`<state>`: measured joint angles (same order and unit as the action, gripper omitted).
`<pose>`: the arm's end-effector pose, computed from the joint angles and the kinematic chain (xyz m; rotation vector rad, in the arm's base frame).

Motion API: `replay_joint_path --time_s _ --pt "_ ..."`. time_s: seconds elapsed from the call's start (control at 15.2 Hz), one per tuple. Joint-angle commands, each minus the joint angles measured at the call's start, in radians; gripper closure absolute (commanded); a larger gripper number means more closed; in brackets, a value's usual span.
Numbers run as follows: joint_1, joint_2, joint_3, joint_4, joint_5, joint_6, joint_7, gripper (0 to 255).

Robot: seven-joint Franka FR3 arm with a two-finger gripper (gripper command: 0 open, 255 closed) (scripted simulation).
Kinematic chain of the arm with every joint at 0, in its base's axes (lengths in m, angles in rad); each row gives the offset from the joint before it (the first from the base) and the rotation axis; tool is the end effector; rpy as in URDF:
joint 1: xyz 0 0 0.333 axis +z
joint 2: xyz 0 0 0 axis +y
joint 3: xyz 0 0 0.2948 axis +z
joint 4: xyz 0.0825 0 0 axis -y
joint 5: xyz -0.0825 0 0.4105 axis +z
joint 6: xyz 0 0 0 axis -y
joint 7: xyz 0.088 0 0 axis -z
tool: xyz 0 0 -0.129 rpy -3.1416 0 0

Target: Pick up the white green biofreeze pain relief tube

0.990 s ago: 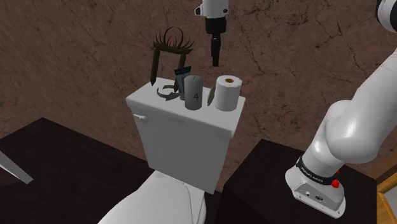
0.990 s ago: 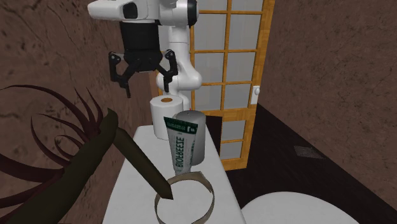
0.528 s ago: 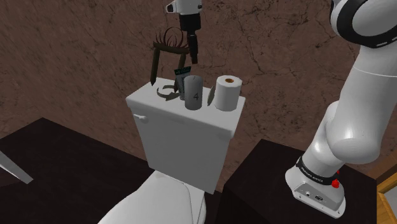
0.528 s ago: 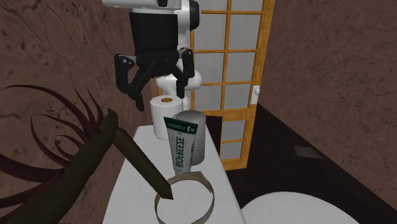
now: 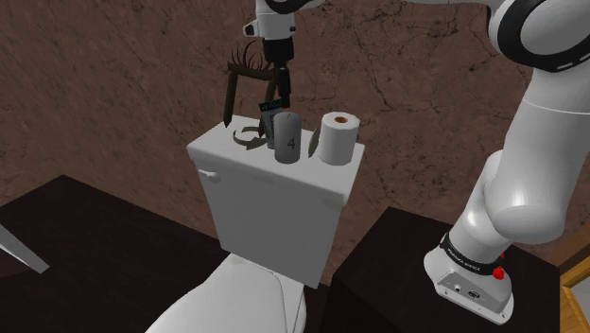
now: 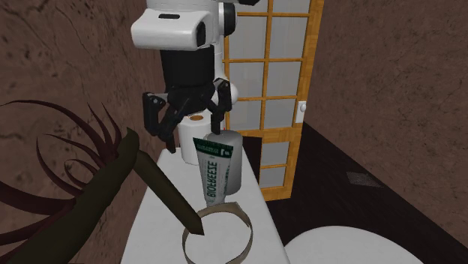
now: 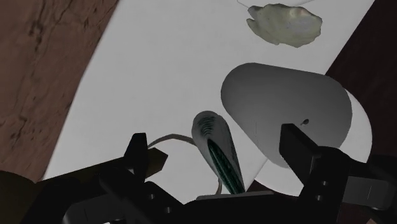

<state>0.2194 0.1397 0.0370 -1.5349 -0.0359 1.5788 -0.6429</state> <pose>0.5962 0.1503 0.5162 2.8139 1.3614 -0.1561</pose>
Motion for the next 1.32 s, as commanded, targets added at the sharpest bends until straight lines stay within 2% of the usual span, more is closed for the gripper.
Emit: replay_joint_path --time_s 0.0,0.07,0.13,0.73,1.25 --pt "0.001 -0.002 0.0 -0.012 0.0 0.01 0.001 0" --pt "0.001 -0.002 0.0 -0.012 0.0 0.01 0.001 0" --pt "0.001 -0.002 0.0 -0.011 0.0 0.01 0.001 255" --pt "0.001 -0.002 0.0 -0.012 0.0 0.01 0.001 255" --pt "0.002 0.021 0.001 0.129 -0.001 -0.107 -0.001 255"
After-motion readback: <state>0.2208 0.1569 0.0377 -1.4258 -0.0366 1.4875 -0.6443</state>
